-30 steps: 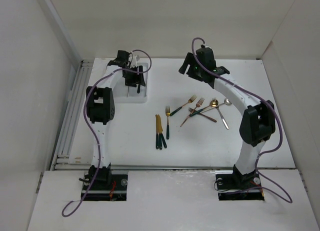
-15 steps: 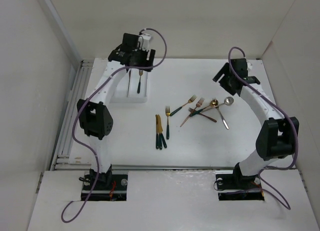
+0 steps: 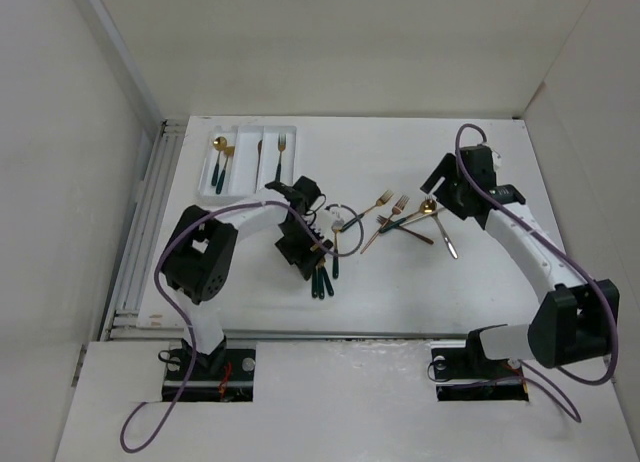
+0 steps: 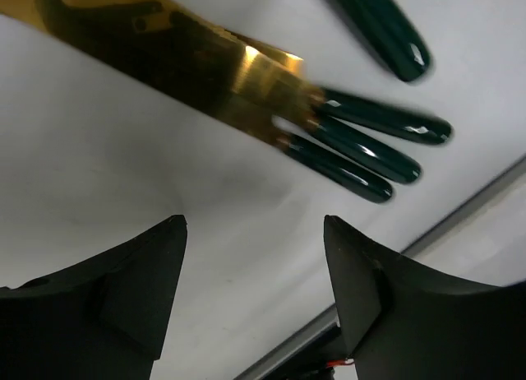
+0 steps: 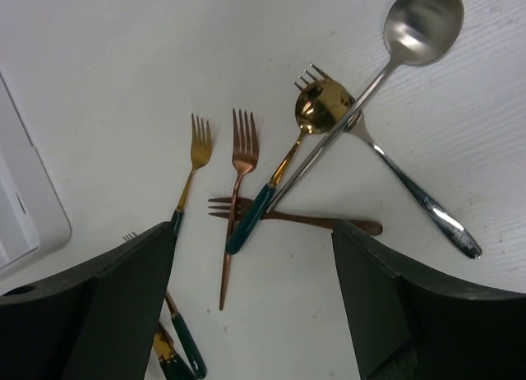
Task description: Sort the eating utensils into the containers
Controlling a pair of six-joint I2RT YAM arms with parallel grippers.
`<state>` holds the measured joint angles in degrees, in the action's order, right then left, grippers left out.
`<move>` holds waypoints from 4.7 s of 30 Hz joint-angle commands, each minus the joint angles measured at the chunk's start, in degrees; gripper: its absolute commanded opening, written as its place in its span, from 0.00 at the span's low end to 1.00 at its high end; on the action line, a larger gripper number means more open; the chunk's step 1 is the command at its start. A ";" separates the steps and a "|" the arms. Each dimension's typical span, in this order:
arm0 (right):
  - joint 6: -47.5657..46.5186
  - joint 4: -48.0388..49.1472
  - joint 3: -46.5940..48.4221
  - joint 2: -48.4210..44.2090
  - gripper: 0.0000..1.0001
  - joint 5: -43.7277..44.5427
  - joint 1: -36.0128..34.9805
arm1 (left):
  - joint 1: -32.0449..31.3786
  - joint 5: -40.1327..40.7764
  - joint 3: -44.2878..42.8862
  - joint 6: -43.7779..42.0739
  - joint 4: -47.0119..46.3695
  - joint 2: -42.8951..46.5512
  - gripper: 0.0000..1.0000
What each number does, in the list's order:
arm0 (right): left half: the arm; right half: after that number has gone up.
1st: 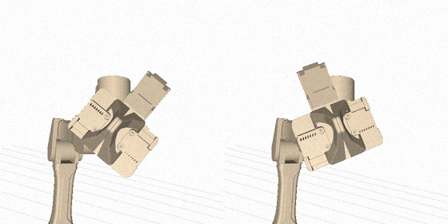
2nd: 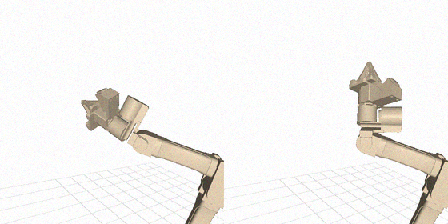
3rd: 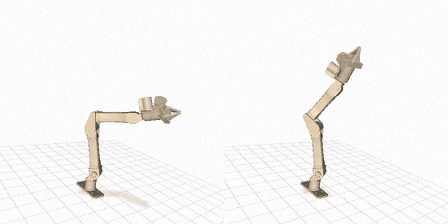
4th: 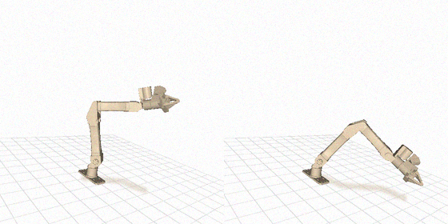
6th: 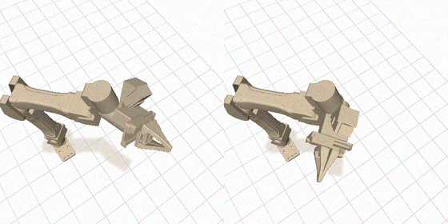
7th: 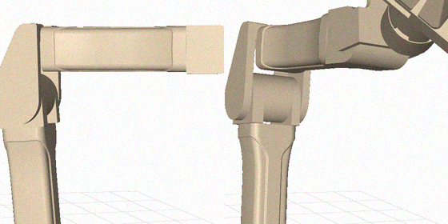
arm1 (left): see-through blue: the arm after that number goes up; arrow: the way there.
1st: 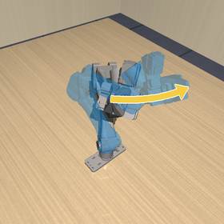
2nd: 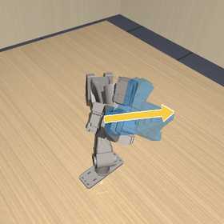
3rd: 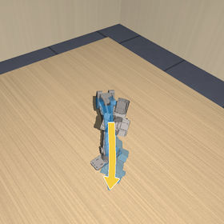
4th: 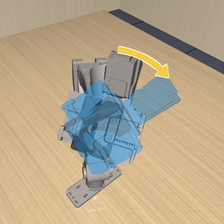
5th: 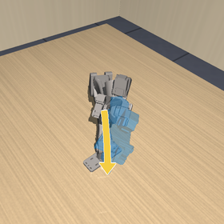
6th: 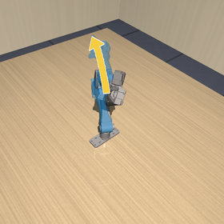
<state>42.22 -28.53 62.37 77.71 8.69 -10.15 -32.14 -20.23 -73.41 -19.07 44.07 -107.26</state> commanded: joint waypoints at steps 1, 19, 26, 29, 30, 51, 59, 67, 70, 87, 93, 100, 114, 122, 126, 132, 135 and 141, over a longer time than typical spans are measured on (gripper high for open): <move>2.51 0.67 -2.07 -4.14 0.82 1.24 -2.06 | -3.45 -3.50 4.31 -3.79 -0.38 10.66 0.65; 7.44 -6.45 -6.21 -22.25 0.82 11.17 -6.02 | -1.62 -1.24 10.91 14.05 -14.97 7.42 0.66; 7.96 -8.47 -7.96 -25.94 0.82 13.46 -6.02 | -1.43 -1.05 12.76 14.59 -15.69 6.89 0.65; 7.97 -9.61 -7.96 -26.99 0.82 14.07 -6.02 | -4.41 2.90 12.15 14.59 -14.82 6.28 0.65; 7.97 -9.61 -7.96 -27.00 0.82 14.08 -6.02 | -5.29 3.87 11.54 14.59 -14.28 6.28 0.65; 7.44 -10.66 -7.44 -30.60 0.81 19.79 -6.02 | -9.70 15.92 10.39 13.62 -12.00 1.62 0.35; 6.30 -10.14 -7.44 -30.60 0.81 20.84 -6.02 | -4.25 19.44 3.97 7.56 -5.06 -4.27 0.35; 6.30 -8.47 -7.44 -30.60 0.81 20.84 -6.02 | -4.25 20.58 9.86 4.66 -5.75 -0.32 0.42; 6.30 -8.47 -7.96 -30.60 0.81 20.84 -6.02 | -4.25 20.05 11.09 4.04 -7.07 -0.32 0.41; 5.24 -9.52 -7.88 -31.66 0.81 22.95 -6.02 | 0.75 15.21 7.77 5.97 -9.80 -2.69 0.00; 4.64 -6.19 -7.88 -30.43 0.81 22.43 -6.02 | 5.59 18.65 1.17 6.59 -9.80 1.08 0.00; 2.88 -3.72 -6.73 -27.61 0.81 23.04 -6.02 | 6.12 17.33 -2.44 5.18 -9.80 4.52 0.00; -3.19 4.72 2.03 -13.74 0.81 20.41 -6.02 | 19.91 7.66 -30.46 12.91 -6.72 -3.12 0.00; -5.04 5.85 14.44 0.93 0.81 18.12 -6.02 | 25.02 11.08 -44.71 14.41 -8.03 -10.59 0.00; -5.04 5.86 18.57 6.38 0.81 15.23 -5.49 | 25.63 13.20 -44.72 13.01 -8.83 -12.79 0.00; -5.04 1.12 27.01 14.73 0.79 13.37 -5.49 | 26.69 7.75 -44.72 15.38 -11.45 -19.47 0.00; -5.04 -0.03 29.21 15.89 0.79 12.76 -5.49 | 26.69 7.75 -46.03 16.69 -12.52 -22.72 0.00; -5.04 -0.03 29.21 15.89 0.79 12.76 -5.49 | 26.69 10.29 -46.56 16.18 -14.19 -23.87 0.00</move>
<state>37.71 -28.51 89.06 94.85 21.82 -15.79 -5.63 -10.87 -116.99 -3.09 32.38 -133.14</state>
